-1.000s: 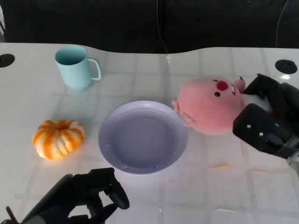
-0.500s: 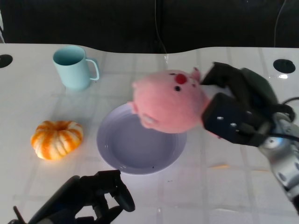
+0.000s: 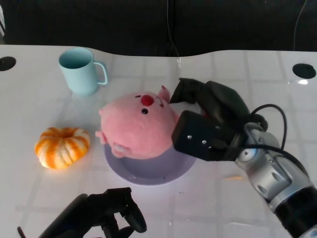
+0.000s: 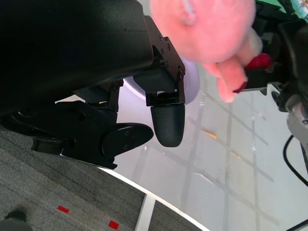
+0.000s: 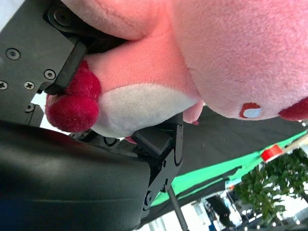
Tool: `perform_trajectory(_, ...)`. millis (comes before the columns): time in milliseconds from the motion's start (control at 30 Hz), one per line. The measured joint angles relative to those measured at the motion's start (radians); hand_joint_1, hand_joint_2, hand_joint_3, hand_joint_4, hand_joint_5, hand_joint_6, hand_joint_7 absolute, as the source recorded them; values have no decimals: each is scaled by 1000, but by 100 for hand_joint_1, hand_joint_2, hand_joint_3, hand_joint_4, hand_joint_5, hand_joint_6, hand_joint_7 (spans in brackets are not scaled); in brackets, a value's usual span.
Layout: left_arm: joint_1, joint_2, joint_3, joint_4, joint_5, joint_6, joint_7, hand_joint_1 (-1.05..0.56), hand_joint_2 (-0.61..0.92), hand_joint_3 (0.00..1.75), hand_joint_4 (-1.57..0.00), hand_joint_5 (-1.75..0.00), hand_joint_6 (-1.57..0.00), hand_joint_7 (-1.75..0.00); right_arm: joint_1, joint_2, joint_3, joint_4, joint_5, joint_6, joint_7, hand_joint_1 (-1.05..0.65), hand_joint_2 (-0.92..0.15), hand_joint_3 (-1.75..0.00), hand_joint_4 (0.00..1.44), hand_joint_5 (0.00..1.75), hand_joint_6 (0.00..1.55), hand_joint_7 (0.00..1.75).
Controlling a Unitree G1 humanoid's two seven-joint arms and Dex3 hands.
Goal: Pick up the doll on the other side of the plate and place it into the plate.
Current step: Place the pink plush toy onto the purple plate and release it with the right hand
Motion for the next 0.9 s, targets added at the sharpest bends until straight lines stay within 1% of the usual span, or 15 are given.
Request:
perform_trajectory(33, 1, -1, -2, -1, 6, -1, 0, -8, 79, 65, -63, -158, -64, -123, 0, 5, 4, 8, -1, -2, 0, -16, -44, -113, 92, 175, 76, 168)
perform_trajectory(133, 5, -4, -8, -3, 17, -2, 0, -9, 79, 65, -65, -158, -64, -122, 0, 13, 9, 33, -1, -12, -1, -15, -42, -108, 90, 175, 79, 156)
perform_trajectory(200, 9, -6, -10, -3, 20, -2, 0, -9, 78, 67, -66, -160, -65, -122, 0, 15, 9, 40, -1, -12, -1, -13, -40, -110, 87, 174, 88, 119)
perform_trajectory(233, 11, -9, -10, -3, 19, -2, 0, -8, 77, 69, -66, -162, -65, -123, 0, 15, 9, 40, 0, -9, 3, -17, -46, -97, 80, 161, 88, 86)
perform_trajectory(267, 12, -12, -10, -3, 19, -2, 0, -8, 76, 71, -66, -163, -65, -123, 0, 15, 9, 38, 0, -4, 17, -20, -55, -81, 74, 148, 89, 63)
perform_trajectory(300, 14, -14, -11, -3, 19, -2, 0, -8, 76, 72, -66, -164, -65, -123, 0, 15, 10, 36, 0, 2, 35, -23, -65, -65, 70, 134, 90, 44)
perform_trajectory(333, 15, -15, -11, -3, 19, -2, 0, -8, 75, 72, -67, -165, -65, -123, 1, 13, 12, 32, 0, 8, 58, -30, -79, -43, 63, 94, 82, 22)
perform_trajectory(367, 16, -17, -11, -3, 19, -4, 0, -8, 75, 72, -67, -165, -65, -123, 3, 8, 17, 27, 0, 10, 81, -38, -85, -33, 56, 69, 70, 11)
perform_trajectory(400, 16, -18, -11, -3, 19, -9, 0, -8, 75, 73, -66, -165, -66, -124, 6, 0, 26, 16, 0, 11, 108, -46, -89, -28, 48, 47, 58, 5)
perform_trajectory(467, 16, -21, -11, -3, 19, -16, 0, -9, 74, 73, -66, -164, -66, -124, 13, -18, 48, -9, -8, 12, 154, -58, -91, -28, 34, 29, 42, 1)
perform_trajectory(533, 16, -22, -12, -3, 21, -16, 0, -9, 73, 74, -67, -163, -66, -124, 24, -36, 63, -39, -25, 13, 186, -65, -92, -29, 23, 20, 30, 0)
perform_trajectory(600, 15, -23, -12, -3, 24, -16, 0, -10, 72, 76, -68, -160, -66, -123, 41, -55, 76, -75, -30, 14, 211, -70, -92, -31, 17, 17, 24, 0)
perform_trajectory(733, 13, -25, -13, -2, 30, -16, 0, -10, 70, 78, -69, -158, -67, -123, 76, -90, 90, -150, -48, 32, 280, -75, -92, -33, 12, 15, 18, 0)
perform_trajectory(900, 3, -32, -19, -1, 37, -14, 0, -12, 69, 79, -70, -156, -67, -121, 128, -147, 94, -254, -67, 45, 337, -77, -92, -34, 10, 14, 16, 0)
